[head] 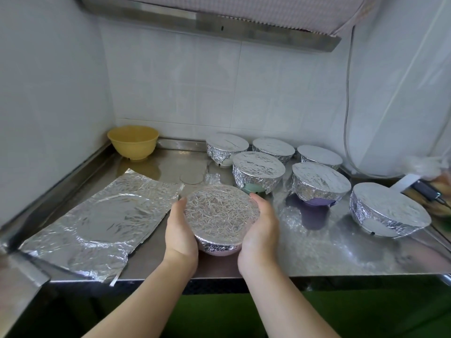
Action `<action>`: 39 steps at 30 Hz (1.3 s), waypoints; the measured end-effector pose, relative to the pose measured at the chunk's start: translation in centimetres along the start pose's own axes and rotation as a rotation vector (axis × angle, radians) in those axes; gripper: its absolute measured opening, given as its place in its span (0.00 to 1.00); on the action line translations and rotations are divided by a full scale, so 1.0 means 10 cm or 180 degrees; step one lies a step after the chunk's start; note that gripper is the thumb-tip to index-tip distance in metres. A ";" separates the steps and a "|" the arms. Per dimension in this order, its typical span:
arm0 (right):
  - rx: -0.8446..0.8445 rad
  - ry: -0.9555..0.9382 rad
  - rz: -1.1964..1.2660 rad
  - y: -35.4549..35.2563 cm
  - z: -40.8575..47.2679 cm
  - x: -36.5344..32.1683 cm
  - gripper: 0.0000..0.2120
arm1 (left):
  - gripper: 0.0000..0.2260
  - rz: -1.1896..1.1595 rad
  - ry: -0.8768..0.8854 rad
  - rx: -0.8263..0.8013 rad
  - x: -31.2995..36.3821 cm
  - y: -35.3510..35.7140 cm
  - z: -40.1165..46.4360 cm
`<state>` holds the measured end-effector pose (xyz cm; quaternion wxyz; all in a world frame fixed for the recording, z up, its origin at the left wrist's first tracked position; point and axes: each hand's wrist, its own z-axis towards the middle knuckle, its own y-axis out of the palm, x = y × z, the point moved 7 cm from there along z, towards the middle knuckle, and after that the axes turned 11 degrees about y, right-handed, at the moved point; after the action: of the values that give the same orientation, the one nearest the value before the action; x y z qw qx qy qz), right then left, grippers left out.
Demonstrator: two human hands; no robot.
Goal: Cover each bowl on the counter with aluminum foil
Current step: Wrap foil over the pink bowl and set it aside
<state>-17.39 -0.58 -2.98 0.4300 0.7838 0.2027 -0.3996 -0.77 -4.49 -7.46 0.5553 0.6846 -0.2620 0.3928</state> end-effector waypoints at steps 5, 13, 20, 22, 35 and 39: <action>-0.0219 0.0085 0.0086 0.00 -0.06 -0.06 0.10 | 0.33 0.0229 -0.0053 -0.0239 -0.16 -0.07 0.17; -0.0281 0.0015 0.0216 -0.09 0.00 0.18 0.17 | 0.26 0.0814 0.0573 -0.0430 0.30 0.10 -0.23; -0.1603 -0.0182 -0.1114 -0.16 0.16 -0.02 0.53 | 0.51 0.1705 0.1305 -0.1671 0.55 0.13 -0.40; -0.1935 -0.0249 -0.1396 -0.19 0.16 -0.04 0.58 | 0.57 0.1724 0.1363 -0.1912 0.50 0.16 -0.41; -0.2253 -0.0572 -0.2002 -0.23 0.16 -0.01 0.65 | 0.57 0.1939 0.1399 -0.1837 0.48 0.18 -0.40; -0.2204 -0.0618 -0.2008 -0.24 0.15 -0.03 0.63 | 0.52 0.1947 0.1442 -0.1805 0.48 0.19 -0.41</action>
<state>-19.85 -0.56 -4.41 0.5405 0.4537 0.5109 -0.4910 -0.60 -0.63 -2.11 0.6223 0.2946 -0.4207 0.5907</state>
